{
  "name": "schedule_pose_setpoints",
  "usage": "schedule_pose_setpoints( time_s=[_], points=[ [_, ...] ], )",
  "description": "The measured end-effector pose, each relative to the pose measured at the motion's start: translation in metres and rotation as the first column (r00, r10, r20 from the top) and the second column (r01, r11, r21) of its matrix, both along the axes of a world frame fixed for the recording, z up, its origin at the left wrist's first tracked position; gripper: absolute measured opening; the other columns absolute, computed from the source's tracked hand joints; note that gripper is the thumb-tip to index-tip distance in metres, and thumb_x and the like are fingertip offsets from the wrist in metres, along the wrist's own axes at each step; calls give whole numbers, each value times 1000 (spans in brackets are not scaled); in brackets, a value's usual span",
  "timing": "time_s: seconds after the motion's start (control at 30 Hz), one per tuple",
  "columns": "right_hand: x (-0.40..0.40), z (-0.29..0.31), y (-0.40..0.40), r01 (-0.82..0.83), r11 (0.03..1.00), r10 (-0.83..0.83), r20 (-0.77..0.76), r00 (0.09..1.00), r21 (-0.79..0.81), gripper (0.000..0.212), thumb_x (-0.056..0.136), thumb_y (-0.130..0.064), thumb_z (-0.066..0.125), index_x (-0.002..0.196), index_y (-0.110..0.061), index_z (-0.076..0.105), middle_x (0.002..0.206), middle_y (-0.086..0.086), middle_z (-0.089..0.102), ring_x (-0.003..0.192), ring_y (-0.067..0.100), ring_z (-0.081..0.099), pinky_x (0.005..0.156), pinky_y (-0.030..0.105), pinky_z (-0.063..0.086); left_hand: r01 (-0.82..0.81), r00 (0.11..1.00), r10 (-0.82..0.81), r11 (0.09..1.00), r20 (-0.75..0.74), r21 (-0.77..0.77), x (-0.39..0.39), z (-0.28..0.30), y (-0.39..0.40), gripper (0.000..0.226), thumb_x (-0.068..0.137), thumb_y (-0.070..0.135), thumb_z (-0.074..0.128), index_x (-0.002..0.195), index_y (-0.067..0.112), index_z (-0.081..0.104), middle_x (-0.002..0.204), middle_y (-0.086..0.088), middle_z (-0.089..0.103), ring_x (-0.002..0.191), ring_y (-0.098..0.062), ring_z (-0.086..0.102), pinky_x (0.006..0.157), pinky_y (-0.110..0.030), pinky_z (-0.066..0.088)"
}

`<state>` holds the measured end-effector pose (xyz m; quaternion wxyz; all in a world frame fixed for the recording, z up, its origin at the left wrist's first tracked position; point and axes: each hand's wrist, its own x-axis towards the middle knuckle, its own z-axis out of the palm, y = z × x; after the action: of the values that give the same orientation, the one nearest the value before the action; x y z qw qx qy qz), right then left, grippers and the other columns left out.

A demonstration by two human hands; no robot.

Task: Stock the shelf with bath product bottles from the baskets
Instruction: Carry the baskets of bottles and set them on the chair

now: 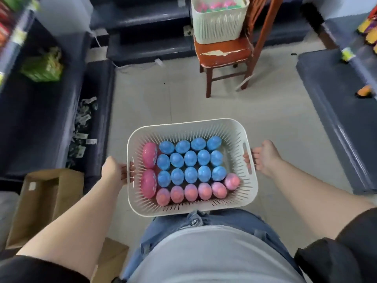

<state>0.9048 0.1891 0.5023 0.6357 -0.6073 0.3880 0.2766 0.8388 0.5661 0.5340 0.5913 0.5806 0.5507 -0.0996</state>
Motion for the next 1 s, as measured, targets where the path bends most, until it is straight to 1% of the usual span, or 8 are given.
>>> schedule_pose_setpoints(
  time_s=[0.17,0.27,0.37,0.47,0.57,0.63,0.8,1.0],
  points=[
    [96,10,44,-197,980,197,15,980,-10,56,95,-35,15,80,1,55,77,15,55,64,24,47,60,29,36,-193,981,193,981,17,5,19,4,23,55,97,39,25,76,1,58,72,-15,57,60,-28,50,58,-34,43],
    [145,10,81,-306,951,306,13,952,-34,57,96,-35,14,78,0,54,75,15,53,62,23,45,58,27,33,-288,957,287,957,-27,-31,34,-10,41,55,96,41,26,77,1,59,73,-14,58,59,-28,50,59,-34,44],
    [189,1,116,-367,929,366,-22,930,-55,55,96,-36,14,76,-2,52,72,14,51,60,22,43,58,26,31,-328,944,326,943,-47,-45,69,-21,65,55,96,40,26,74,1,58,70,-14,57,58,-27,50,62,-33,44],
    [237,-5,145,-337,939,335,-37,941,-63,55,96,-36,14,78,-2,52,73,13,51,59,22,43,58,27,31,-289,957,287,956,-35,-49,134,-24,100,55,97,40,26,73,1,58,56,-12,61,57,-27,50,62,-33,43],
    [290,-2,170,-268,960,266,-36,963,-77,53,96,-36,13,93,-2,53,73,13,51,60,22,43,58,27,33,-224,974,221,972,-46,-64,204,-24,135,54,96,40,26,75,2,57,70,-13,59,61,-27,51,61,-33,42],
    [324,1,185,-236,968,234,-30,972,-88,53,96,-37,13,98,-2,53,74,13,53,61,22,44,59,28,34,-180,983,176,980,-54,-79,248,-24,156,52,95,39,26,76,2,57,73,-12,57,60,-27,51,60,-32,43],
    [399,7,208,-158,981,156,-30,987,-110,55,96,-36,14,78,-2,53,72,12,52,60,21,43,57,27,32,-102,994,98,991,-50,-81,354,-26,190,55,95,38,23,75,-1,57,61,-13,57,56,-26,48,59,-31,42],
    [500,5,224,-120,984,115,-43,992,-131,56,96,-36,14,72,-2,52,69,13,50,58,21,41,57,27,31,-25,997,18,997,-80,-78,477,-38,213,52,91,35,24,78,-3,58,71,-15,57,56,-28,50,60,-33,43]
  ],
)
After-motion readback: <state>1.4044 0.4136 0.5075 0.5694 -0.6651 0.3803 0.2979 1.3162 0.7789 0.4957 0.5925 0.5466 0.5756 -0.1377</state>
